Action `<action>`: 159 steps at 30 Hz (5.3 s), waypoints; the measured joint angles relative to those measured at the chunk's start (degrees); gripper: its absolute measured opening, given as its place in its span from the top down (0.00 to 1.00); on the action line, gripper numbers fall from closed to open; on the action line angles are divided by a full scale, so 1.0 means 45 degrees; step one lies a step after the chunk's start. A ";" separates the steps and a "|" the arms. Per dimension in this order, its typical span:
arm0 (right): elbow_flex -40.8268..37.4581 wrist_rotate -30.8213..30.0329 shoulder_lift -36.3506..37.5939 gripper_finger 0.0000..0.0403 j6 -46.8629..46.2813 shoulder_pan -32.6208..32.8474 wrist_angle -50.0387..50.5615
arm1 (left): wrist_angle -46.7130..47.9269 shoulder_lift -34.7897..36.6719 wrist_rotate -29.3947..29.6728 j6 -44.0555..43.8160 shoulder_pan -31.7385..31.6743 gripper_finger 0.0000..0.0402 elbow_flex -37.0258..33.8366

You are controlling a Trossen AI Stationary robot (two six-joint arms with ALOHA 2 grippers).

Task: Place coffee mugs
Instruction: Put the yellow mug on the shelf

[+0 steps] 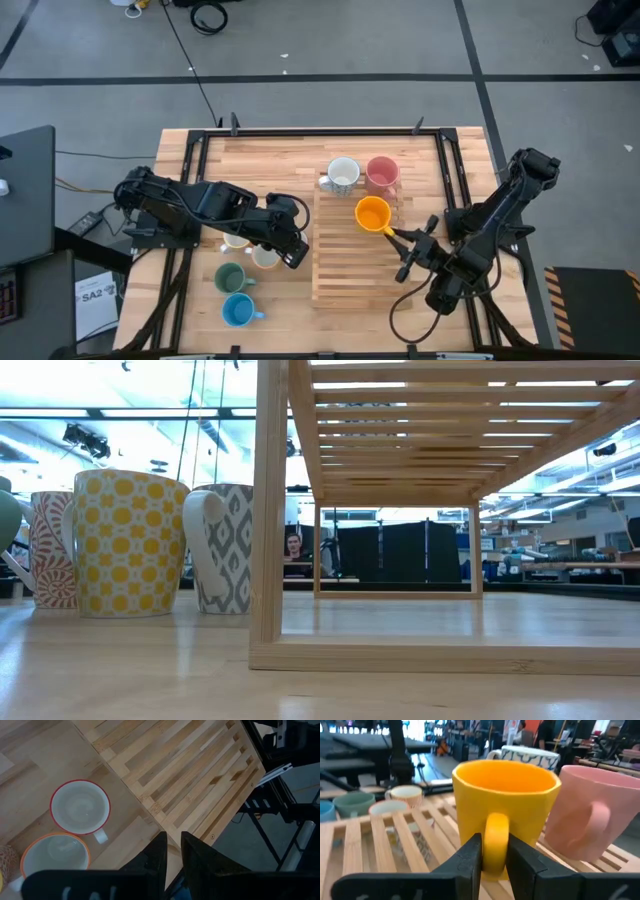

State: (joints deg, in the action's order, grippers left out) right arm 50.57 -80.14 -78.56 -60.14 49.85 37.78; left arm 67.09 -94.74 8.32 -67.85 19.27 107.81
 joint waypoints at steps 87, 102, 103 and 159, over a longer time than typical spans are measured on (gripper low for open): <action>0.7343 1.2511 0.2542 0.52 0.4987 -0.7026 0.4748 | -0.0004 -0.0005 0.0226 0.0903 0.0368 0.85 0.0000; 0.7239 1.3350 0.1082 0.52 0.3962 -0.7482 0.5921 | -0.0198 -0.0005 0.0237 0.0908 0.0500 0.85 0.0000; 0.7237 1.3315 0.0992 0.52 0.3997 -0.7508 0.5921 | -0.0194 -0.0005 0.0237 0.0908 0.0500 0.85 0.0000; 0.7232 1.3502 0.0641 0.96 0.2892 -0.8109 0.6985 | -0.0291 -0.0005 0.0242 0.0903 0.0500 0.85 0.0000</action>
State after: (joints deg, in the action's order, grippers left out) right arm 83.11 -19.38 -75.68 -47.12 13.37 69.21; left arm 65.78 -94.76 9.41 -63.79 21.52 107.81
